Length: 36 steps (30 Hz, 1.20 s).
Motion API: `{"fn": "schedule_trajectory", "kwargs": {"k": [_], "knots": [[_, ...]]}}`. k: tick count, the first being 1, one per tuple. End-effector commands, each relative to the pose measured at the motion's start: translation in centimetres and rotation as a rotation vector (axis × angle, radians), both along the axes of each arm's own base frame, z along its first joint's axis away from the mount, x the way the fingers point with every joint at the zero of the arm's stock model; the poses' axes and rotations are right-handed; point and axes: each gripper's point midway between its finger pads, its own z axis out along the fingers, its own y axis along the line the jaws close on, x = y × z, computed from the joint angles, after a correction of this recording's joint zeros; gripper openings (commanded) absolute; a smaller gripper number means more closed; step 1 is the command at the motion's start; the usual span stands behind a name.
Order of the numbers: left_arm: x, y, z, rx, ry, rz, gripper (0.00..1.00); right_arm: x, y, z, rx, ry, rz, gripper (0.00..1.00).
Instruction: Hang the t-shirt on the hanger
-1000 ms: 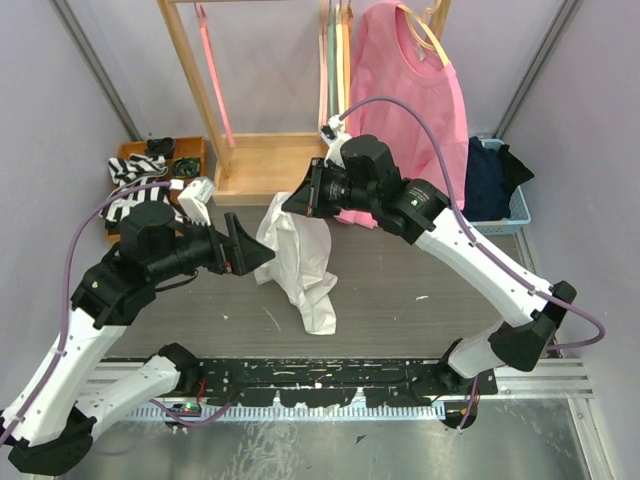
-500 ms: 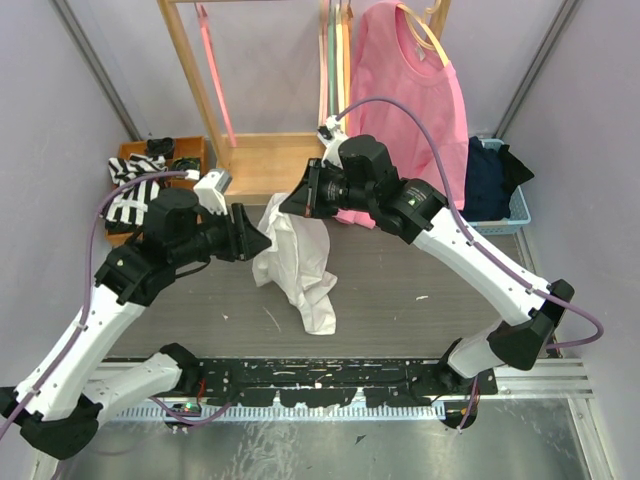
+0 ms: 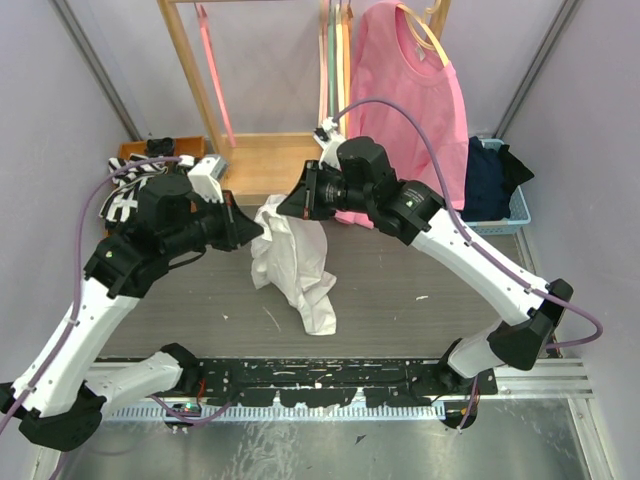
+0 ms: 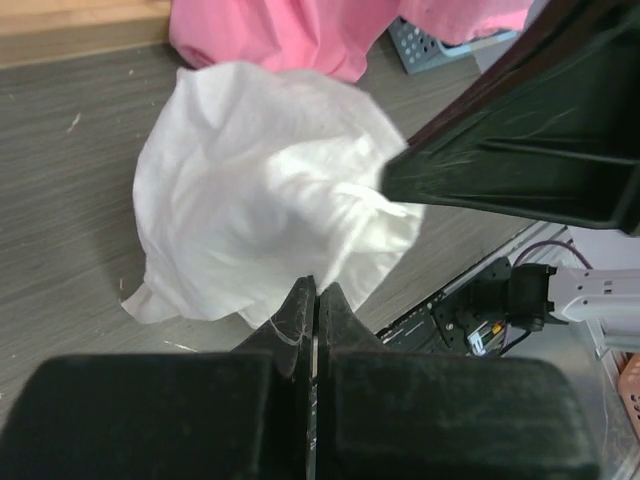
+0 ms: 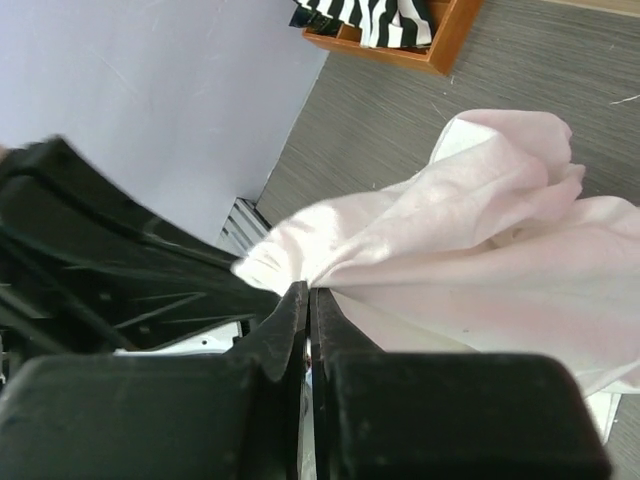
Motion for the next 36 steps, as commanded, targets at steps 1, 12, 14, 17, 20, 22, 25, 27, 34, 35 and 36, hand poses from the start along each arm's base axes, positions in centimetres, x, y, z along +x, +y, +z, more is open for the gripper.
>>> {"fn": "schedule_trajectory", "kwargs": {"k": [1, 12, 14, 17, 20, 22, 25, 27, 34, 35, 36], "knots": [[-1.1, 2.0, 2.4, 0.048, -0.026, 0.027, 0.00, 0.1, 0.2, 1.8, 0.042, -0.080, 0.012, 0.10], [-2.0, 3.1, 3.7, 0.080, -0.011, 0.043, 0.00, -1.1, -3.7, -3.1, -0.136, -0.080, -0.028, 0.59], [-2.0, 3.2, 3.8, 0.083, -0.015, 0.046, 0.00, -1.9, -4.8, -5.4, -0.174, -0.071, -0.026, 0.60], [-1.8, 3.4, 3.9, 0.095, -0.020, 0.055, 0.00, -4.1, -5.7, -9.9, -0.222, -0.059, 0.009, 0.60], [-1.6, 3.4, 4.0, 0.100, -0.022, 0.058, 0.00, -6.2, -6.0, -14.0, -0.272, -0.059, 0.037, 0.59], [-1.6, 3.5, 3.9, 0.103, -0.022, 0.060, 0.00, -7.2, -6.4, -17.0, -0.318, -0.037, 0.032, 0.59], [-1.7, 3.7, 3.9, 0.106, -0.023, 0.066, 0.00, -8.1, -6.9, -20.5, -0.387, 0.001, 0.011, 0.57], [-1.7, 3.8, 3.9, 0.109, -0.023, 0.070, 0.00, -8.4, -7.2, -22.5, -0.441, 0.009, -0.010, 0.56], [-1.9, 4.1, 4.1, 0.109, -0.027, 0.076, 0.00, -8.4, -7.1, -27.5, -0.541, 0.062, -0.049, 0.54], [-2.0, 4.1, 4.1, 0.110, -0.028, 0.076, 0.00, -8.4, -6.9, -28.0, -0.547, 0.069, -0.046, 0.54], [-2.0, 4.2, 4.1, 0.111, -0.028, 0.077, 0.00, -8.4, -6.7, -28.6, -0.557, 0.077, -0.043, 0.54]]}}
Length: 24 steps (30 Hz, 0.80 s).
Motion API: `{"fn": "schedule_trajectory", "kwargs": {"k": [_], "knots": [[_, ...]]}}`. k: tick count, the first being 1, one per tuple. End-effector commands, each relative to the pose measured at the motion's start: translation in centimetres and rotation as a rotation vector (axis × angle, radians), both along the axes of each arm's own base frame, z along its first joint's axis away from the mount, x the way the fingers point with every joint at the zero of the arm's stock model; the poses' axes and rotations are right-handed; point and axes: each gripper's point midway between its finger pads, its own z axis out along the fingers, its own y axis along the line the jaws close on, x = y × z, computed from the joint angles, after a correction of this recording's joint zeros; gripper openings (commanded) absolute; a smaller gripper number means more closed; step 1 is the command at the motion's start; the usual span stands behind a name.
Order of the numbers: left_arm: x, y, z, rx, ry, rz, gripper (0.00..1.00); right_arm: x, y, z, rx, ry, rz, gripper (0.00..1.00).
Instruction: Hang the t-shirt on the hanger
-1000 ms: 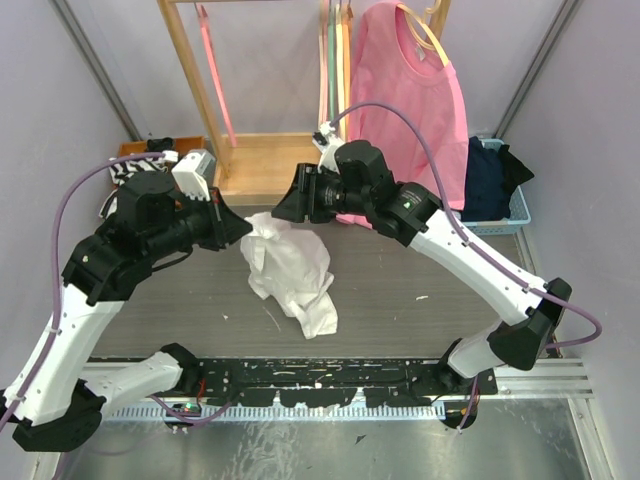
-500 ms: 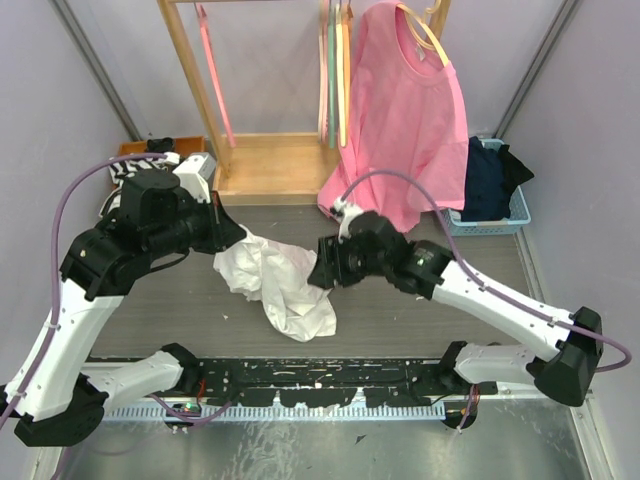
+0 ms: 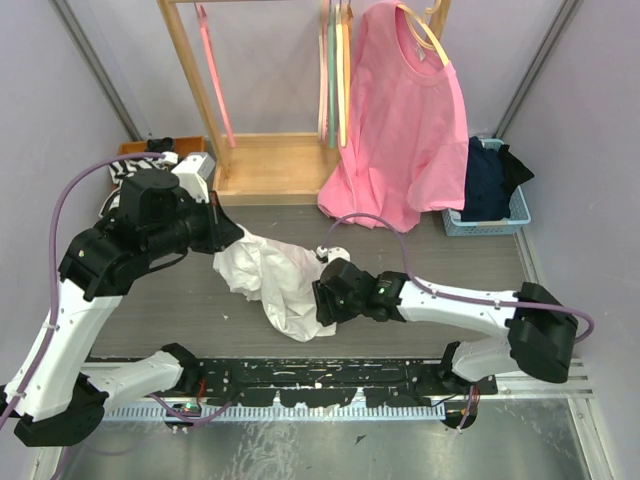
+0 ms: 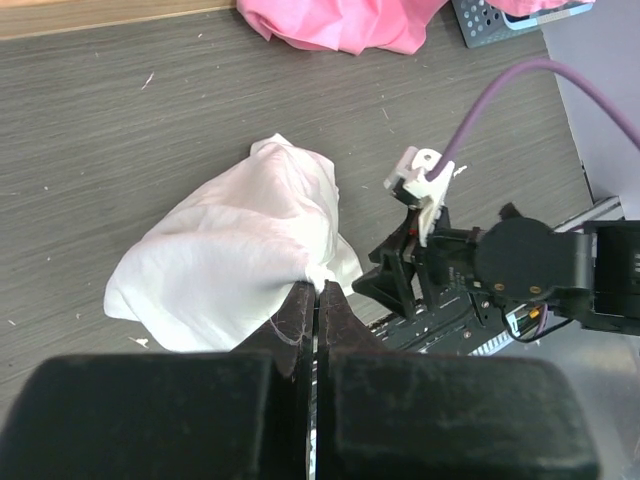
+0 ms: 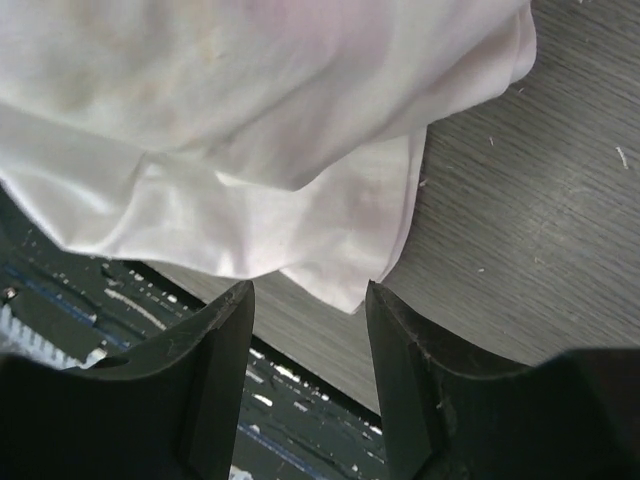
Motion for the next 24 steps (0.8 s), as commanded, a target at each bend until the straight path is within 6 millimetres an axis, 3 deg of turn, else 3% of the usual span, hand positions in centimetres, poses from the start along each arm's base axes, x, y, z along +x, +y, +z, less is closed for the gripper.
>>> {"fn": "schedule_trajectory", "kwargs": {"k": [1, 18, 21, 24], "knots": [[-0.3, 0.6, 1.6, -0.015, -0.048, 0.006, 0.00, 1.5, 1.5, -1.0, 0.019, -0.032, -0.058, 0.54], [-0.7, 0.9, 1.4, -0.013, -0.051, 0.009, 0.00, -0.4, 0.3, -5.4, -0.127, 0.048, -0.124, 0.49], [-0.8, 0.9, 1.5, -0.017, -0.052, 0.009, 0.00, -0.6, 0.0, -5.9, -0.148, 0.052, -0.131, 0.44], [-0.8, 1.0, 1.5, -0.014, -0.052, 0.008, 0.00, -0.7, -0.2, -6.1, -0.161, 0.051, -0.129, 0.24]]}}
